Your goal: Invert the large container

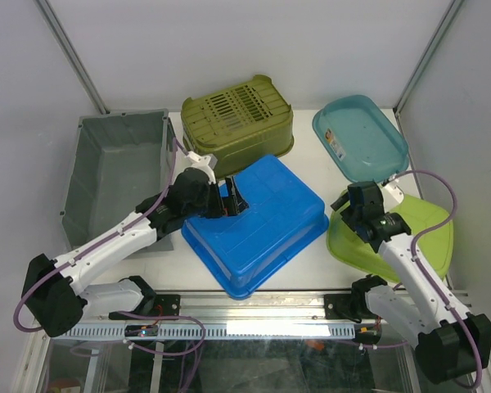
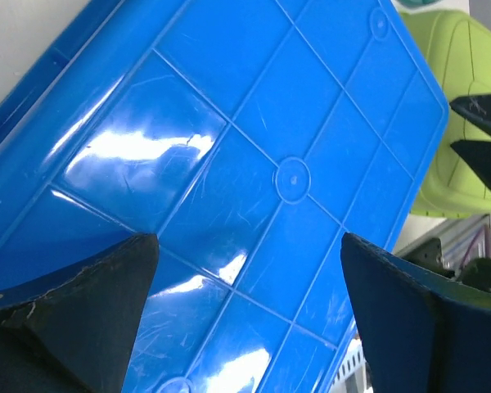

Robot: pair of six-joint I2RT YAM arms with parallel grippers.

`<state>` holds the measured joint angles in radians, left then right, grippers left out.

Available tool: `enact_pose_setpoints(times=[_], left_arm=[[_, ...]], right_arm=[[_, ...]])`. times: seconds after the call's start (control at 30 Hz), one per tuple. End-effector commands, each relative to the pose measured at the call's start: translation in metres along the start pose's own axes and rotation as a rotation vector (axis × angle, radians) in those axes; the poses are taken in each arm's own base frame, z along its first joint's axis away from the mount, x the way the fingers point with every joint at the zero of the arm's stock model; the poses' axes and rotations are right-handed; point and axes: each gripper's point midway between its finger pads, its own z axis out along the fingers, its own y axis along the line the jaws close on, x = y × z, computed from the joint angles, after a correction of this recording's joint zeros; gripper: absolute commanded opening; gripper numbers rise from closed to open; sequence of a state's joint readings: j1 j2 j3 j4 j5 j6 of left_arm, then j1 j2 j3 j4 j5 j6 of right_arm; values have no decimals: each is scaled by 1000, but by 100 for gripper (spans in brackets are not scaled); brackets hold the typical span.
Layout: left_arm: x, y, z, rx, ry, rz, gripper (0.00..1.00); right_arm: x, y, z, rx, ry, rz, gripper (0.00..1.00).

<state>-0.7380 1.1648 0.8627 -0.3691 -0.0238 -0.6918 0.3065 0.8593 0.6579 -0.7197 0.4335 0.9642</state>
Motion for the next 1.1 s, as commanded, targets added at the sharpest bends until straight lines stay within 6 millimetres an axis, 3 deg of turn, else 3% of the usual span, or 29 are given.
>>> enact_pose_setpoints(times=[0.0, 0.23, 0.33, 0.5, 0.6, 0.73, 0.87, 1.07], left_arm=[[18, -9, -20, 43, 103, -1, 99], [-43, -23, -26, -17, -44, 80, 99], [-65, 2, -13, -103, -74, 72, 99], [-90, 38, 0, -149, -95, 50, 99], [-75, 48, 13, -144, -22, 53, 99], [-37, 49, 18, -81, 97, 11, 99], [-21, 46, 1, -42, 98, -33, 99], [-12, 42, -19, -7, 82, -68, 99]], right_arm=[[-14, 33, -23, -156, 35, -80, 86], [-5, 18, -73, -245, 113, -165, 88], [23, 13, -86, -313, 231, -155, 88], [75, -5, -80, -320, 418, -88, 87], [87, -10, -70, -301, 445, -45, 87], [76, -11, -48, -251, 352, -31, 87], [55, -12, -21, -148, 229, -21, 88], [29, 18, 10, -147, 109, 45, 88]])
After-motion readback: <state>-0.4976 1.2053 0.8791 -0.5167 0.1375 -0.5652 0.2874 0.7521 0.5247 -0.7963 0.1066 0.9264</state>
